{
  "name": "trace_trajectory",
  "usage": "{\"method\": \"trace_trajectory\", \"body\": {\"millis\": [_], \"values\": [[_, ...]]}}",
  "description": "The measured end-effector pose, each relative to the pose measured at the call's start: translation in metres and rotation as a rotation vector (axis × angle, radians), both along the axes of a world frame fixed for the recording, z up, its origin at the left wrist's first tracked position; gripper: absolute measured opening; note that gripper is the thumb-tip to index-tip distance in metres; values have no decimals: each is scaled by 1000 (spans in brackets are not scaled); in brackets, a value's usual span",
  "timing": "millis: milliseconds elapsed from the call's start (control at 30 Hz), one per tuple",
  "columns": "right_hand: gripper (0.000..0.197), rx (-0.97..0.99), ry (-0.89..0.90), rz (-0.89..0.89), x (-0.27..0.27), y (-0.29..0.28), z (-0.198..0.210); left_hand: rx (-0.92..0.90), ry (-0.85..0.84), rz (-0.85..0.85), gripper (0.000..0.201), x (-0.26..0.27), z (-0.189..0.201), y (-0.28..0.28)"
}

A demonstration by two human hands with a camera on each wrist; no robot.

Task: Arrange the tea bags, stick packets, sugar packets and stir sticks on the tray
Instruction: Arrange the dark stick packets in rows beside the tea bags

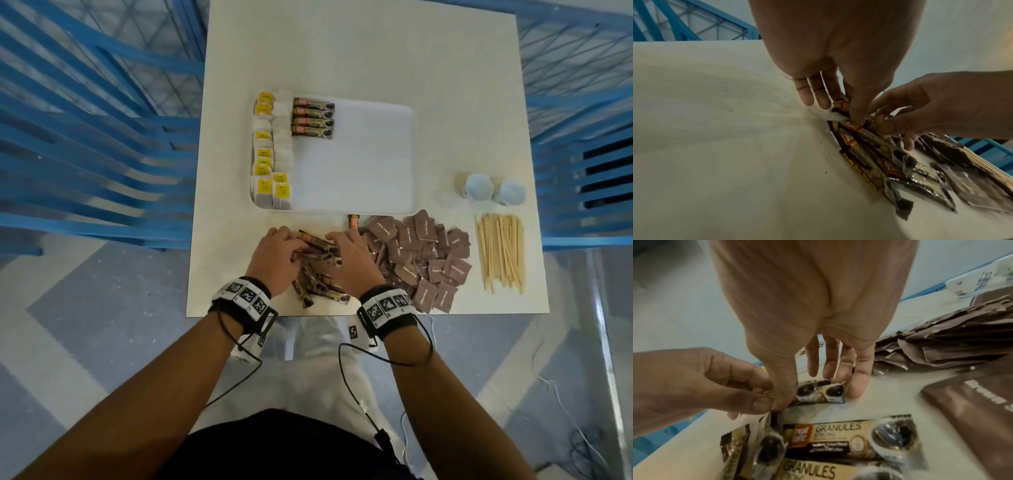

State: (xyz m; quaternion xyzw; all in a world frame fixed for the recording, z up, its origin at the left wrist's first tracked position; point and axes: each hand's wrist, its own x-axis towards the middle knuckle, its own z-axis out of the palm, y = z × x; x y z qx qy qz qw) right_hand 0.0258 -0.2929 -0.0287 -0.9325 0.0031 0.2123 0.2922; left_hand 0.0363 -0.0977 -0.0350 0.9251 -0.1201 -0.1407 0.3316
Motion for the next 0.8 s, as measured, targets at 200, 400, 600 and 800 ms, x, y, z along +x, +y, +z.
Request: {"method": "trace_trajectory", "body": {"millis": [200,400,600,800], "values": [[60,-82,-61,96,0,3,0,-141,79,222,19,0,4,17],[36,-49,-48,97,12,12,-1,-183,274,317,19,-8,11,31],[19,-84,-86,93,25,19,5,-88,329,219,28,-9,10,20],[27,-102,-17,43,30,16,9,35,238,-61,37,0,4,10]]}}
